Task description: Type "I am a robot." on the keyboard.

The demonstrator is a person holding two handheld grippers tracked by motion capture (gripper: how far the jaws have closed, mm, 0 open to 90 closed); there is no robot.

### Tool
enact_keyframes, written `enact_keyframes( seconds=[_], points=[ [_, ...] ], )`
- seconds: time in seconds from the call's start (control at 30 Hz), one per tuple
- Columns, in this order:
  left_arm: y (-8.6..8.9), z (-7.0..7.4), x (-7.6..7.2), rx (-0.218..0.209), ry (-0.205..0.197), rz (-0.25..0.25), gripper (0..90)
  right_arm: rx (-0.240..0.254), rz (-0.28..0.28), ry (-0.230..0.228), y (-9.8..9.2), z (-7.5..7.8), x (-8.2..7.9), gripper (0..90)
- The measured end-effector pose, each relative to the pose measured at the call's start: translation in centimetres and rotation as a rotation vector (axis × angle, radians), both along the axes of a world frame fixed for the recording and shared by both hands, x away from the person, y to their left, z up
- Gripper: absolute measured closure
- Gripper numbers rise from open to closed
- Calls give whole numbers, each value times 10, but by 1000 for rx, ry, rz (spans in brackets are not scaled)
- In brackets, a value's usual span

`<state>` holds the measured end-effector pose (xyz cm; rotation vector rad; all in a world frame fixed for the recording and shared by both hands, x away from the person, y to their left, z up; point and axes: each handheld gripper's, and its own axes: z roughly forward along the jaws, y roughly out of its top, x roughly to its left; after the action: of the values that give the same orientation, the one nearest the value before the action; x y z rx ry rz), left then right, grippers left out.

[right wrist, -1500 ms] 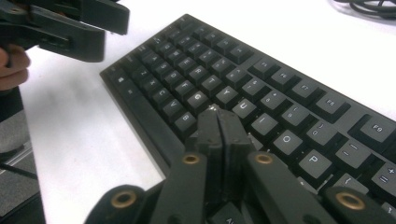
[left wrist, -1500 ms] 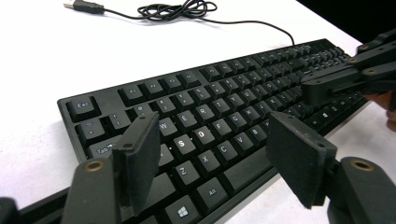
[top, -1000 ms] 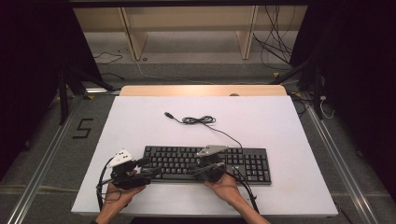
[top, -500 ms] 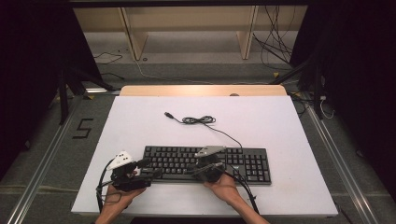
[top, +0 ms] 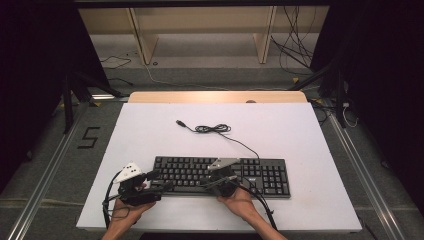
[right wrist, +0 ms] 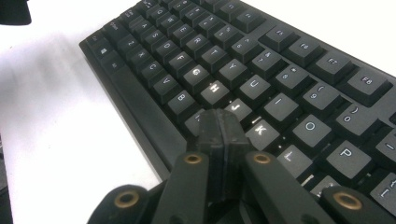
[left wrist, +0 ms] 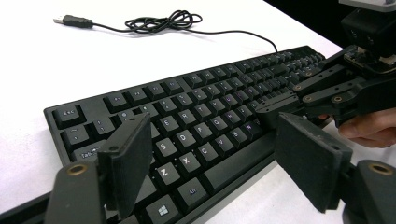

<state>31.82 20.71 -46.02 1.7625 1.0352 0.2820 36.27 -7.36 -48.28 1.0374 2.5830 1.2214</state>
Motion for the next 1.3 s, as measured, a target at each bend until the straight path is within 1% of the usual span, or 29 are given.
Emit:
enact_keyframes(
  seconds=[0.2, 0.27, 0.37, 0.47, 0.57, 0.63, 0.83, 0.93, 1.03, 1.17, 1.3],
  points=[
    [0, 0, 0, 0, 0, 1, 274, 6, -9, 5, 0, 1, -1, 900],
    [0, -1, 0, 0, 2, 2, 274, 17, -9, 9, -1, 2, -1, 900],
    [0, -1, 0, -1, 0, 2, 274, 51, -9, 13, -4, 6, -2, 776],
    [1, 0, 0, -1, -3, 5, 274, 79, -13, 6, -8, 10, -3, 697],
    [1, 0, 0, -2, -5, 8, 274, 101, -17, 5, -10, 15, -4, 577],
    [2, 0, 1, -2, -6, 10, 274, 118, -13, 7, -12, 17, -5, 528],
    [3, -1, 1, 0, -5, 13, 275, 139, -11, 7, -16, 22, -7, 418],
    [3, -1, 1, 2, -5, 14, 275, 142, -4, 8, -18, 24, -8, 402],
    [3, -1, 1, 1, -6, 18, 274, 145, 0, 7, -18, 25, -9, 410],
    [4, -2, 2, 1, -3, 21, 274, 150, 13, -3, -19, 26, -11, 516],
    [4, -2, 2, 3, -4, 23, 275, 136, 23, -7, -19, 26, -14, 645]
  ],
)
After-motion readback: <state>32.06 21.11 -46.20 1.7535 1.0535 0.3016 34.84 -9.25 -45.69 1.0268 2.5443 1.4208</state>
